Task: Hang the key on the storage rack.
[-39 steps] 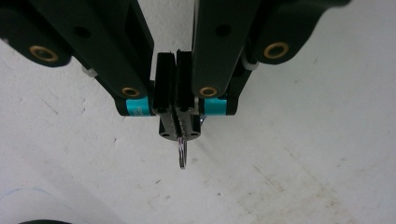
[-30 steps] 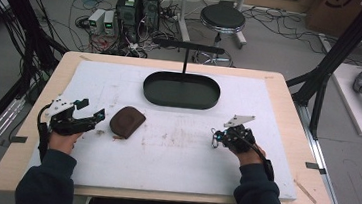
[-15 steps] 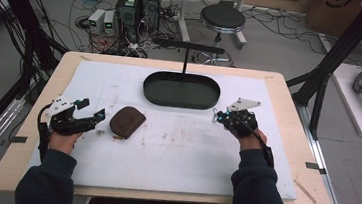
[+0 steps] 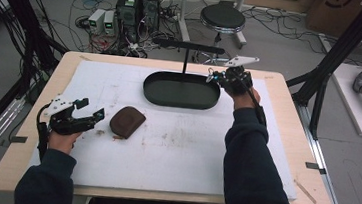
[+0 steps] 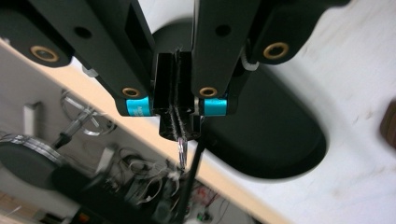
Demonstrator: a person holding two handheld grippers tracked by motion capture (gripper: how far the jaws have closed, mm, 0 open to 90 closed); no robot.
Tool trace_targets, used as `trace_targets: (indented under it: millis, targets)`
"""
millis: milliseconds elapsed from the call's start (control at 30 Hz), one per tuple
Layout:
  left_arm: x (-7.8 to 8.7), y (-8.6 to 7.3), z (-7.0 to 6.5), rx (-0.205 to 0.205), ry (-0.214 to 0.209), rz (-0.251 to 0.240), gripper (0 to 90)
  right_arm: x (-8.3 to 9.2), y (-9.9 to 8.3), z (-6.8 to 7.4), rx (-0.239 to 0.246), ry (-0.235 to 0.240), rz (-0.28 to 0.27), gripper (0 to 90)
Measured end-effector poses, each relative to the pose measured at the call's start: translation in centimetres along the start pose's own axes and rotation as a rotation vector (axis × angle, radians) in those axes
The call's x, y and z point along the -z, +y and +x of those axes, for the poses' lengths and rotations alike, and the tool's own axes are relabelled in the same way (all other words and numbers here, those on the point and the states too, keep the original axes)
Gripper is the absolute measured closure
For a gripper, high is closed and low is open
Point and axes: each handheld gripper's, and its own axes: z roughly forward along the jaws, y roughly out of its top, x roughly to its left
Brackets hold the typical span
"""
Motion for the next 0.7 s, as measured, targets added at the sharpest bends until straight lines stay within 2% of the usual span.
trace_targets:
  millis: [133,300,533,633,700]
  targets:
    - [0.0,0.0,0.0,0.002,-0.004,-0.007,23.3,-1.0,1.1,-1.9,-0.045,-0.013,-0.012,90.0]
    - [0.0,0.0,0.0,0.003,-0.008,-0.005,23.3,-2.2,1.5,-3.6,-0.109,-0.023,-0.031,90.0]
    - [0.0,0.0,0.0,0.007,-0.01,-0.006,23.3,-3.5,0.9,-4.9,-0.196,-0.047,-0.04,90.0]
    - [0.0,0.0,0.0,0.005,-0.009,-0.004,23.3,-4.3,0.7,-4.9,-0.205,-0.065,-0.022,89.8]
    - [0.0,0.0,0.0,0.002,-0.011,-0.003,23.3,-4.8,0.6,-4.9,-0.219,-0.093,-0.017,89.3]
